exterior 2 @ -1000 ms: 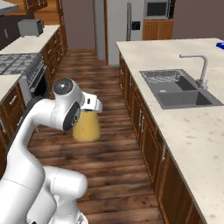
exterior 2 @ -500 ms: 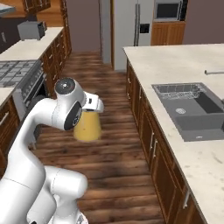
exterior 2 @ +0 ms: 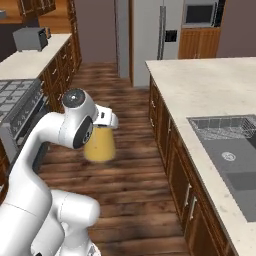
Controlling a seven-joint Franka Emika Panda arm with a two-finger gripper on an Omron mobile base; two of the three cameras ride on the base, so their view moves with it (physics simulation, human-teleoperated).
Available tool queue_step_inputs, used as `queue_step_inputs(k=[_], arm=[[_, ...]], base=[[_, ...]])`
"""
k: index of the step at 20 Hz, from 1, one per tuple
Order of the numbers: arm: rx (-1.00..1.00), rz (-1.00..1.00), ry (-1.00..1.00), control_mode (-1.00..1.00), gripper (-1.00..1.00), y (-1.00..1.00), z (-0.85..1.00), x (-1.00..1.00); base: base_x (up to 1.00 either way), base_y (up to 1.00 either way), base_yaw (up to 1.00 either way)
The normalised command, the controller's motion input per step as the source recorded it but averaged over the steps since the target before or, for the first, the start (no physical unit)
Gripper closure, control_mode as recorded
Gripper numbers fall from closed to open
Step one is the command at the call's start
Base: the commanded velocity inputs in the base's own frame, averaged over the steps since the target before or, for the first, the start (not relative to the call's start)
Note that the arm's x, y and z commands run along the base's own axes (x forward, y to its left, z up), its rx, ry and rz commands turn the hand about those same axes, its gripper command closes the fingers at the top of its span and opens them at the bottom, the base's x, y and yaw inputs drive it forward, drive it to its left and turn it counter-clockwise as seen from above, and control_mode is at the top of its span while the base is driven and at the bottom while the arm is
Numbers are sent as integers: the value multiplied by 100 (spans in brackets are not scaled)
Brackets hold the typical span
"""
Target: There is a tray on the dining counter. Grab the cup, mug, and pitcher and place them on the tray. The pitcher may be placed next to the tray if it cannot fit the tray.
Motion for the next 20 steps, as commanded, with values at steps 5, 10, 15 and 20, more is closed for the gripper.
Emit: queue_step_inputs(k=[5,10,15,20], arm=[[0,0,0,100,100,0,0,0],[0,0,0,100,100,0,0,0],[0,0,0,100,100,0,0,0],[0,0,0,100,100,0,0,0]], base=[[100,44,0],[100,35,0],[100,29,0],[100,31,0]])
